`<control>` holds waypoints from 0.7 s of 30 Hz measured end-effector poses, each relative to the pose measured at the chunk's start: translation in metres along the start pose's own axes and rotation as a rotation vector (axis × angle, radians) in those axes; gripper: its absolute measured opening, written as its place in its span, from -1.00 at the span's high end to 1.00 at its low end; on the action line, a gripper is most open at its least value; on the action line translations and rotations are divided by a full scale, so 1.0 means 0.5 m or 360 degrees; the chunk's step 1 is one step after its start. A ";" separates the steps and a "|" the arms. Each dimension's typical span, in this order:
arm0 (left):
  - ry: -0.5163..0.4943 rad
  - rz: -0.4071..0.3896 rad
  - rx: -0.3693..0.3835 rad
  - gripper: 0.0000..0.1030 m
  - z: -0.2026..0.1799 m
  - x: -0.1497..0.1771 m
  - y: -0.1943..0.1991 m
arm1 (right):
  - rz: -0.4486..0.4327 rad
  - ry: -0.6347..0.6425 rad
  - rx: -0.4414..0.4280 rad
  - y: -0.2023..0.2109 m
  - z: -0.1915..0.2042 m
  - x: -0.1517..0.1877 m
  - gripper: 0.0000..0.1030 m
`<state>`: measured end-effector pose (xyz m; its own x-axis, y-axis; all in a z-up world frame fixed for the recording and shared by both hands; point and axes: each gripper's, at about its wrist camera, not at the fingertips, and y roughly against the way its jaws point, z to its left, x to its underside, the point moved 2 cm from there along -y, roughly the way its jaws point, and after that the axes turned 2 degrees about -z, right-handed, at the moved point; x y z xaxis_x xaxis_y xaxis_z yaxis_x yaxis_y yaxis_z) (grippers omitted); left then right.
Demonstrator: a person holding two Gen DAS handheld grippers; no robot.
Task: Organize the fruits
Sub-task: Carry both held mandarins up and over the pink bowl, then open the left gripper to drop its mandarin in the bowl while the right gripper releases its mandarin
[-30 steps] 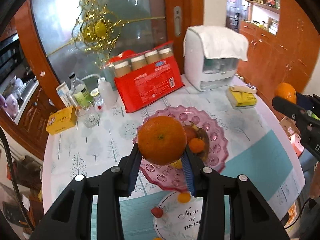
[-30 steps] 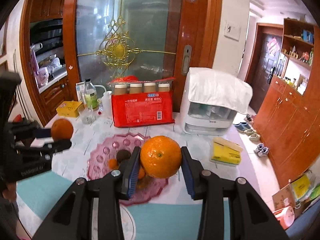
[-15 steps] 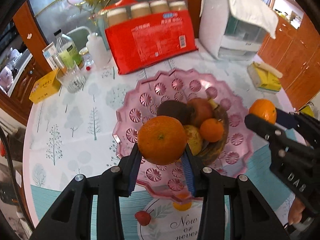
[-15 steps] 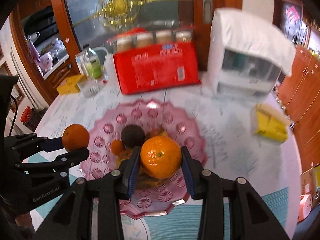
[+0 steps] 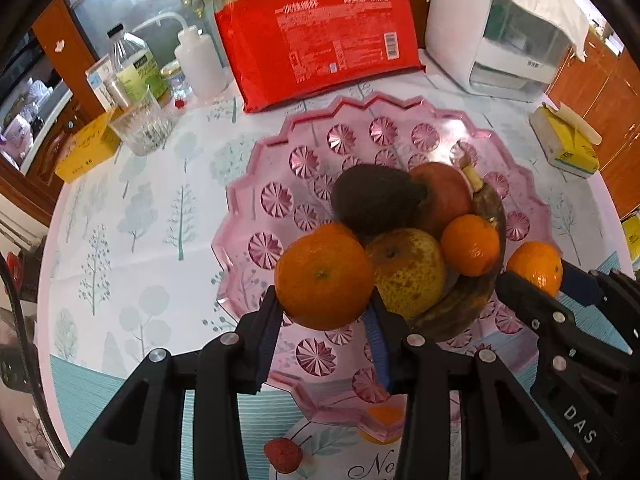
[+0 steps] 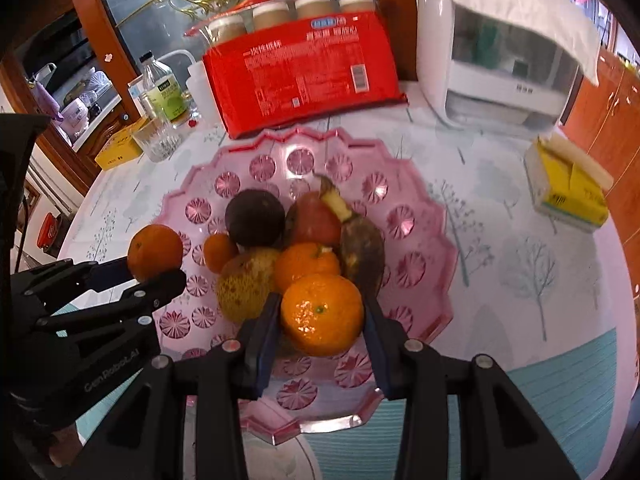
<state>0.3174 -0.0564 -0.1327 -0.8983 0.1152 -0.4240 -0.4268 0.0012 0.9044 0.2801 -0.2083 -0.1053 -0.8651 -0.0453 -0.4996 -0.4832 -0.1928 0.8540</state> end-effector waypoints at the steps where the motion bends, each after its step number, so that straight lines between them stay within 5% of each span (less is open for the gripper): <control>1: 0.0007 0.0009 0.0004 0.24 0.001 0.003 -0.004 | 0.0007 -0.0003 -0.0007 -0.003 0.002 0.005 0.21; 14: 0.0047 0.0019 0.0008 0.19 0.009 0.021 -0.006 | -0.0004 0.0011 0.0072 -0.002 0.013 0.019 0.20; 18: 0.0028 -0.0046 -0.0056 -0.27 0.009 0.025 0.012 | -0.0018 0.0020 0.0070 0.002 0.018 0.023 0.15; 21: 0.0004 -0.0096 -0.0103 -0.41 0.008 0.024 0.030 | -0.0055 0.0028 0.0077 0.012 0.024 0.022 0.02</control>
<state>0.3006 -0.0508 -0.1240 -0.8711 0.1143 -0.4776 -0.4857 -0.0561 0.8723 0.2661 -0.1983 -0.1040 -0.8455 -0.0570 -0.5309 -0.5189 -0.1468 0.8422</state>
